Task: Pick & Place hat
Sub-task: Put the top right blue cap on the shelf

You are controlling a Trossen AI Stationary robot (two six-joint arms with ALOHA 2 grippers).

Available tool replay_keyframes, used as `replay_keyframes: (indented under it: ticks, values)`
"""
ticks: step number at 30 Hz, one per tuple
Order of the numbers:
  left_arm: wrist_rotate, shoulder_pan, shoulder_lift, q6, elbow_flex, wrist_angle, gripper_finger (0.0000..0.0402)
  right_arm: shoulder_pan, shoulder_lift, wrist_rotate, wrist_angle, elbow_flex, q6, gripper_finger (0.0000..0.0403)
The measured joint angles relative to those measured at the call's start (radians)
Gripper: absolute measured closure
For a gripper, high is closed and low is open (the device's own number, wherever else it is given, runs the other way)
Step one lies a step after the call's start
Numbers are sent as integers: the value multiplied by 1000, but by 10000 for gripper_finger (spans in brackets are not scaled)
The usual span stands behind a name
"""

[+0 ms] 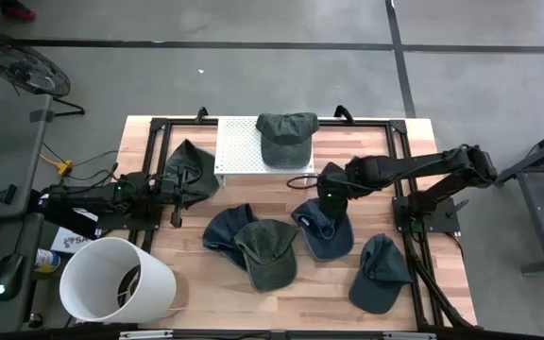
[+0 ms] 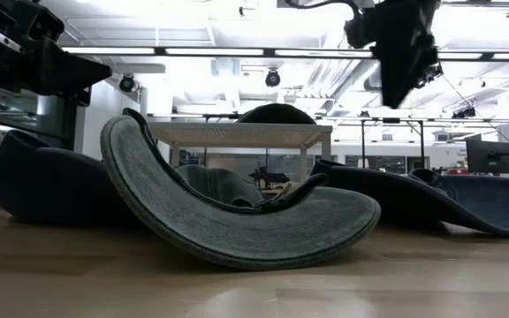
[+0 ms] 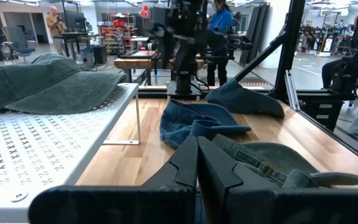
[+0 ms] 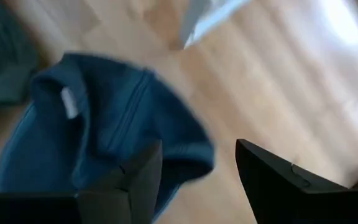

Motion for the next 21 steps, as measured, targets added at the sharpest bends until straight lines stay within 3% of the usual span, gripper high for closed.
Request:
replay_keyframes:
  ticks: [6,12,21]
  values:
    - [0,0,0,0,0,0,396,37,-17,-94,-58,-32,215,206]
    - [0,0,0,0,0,0,396,93,-100,-190,61,-158,355,206]
    - [0,0,0,0,0,0,396,165,-227,-213,219,-344,471,206]
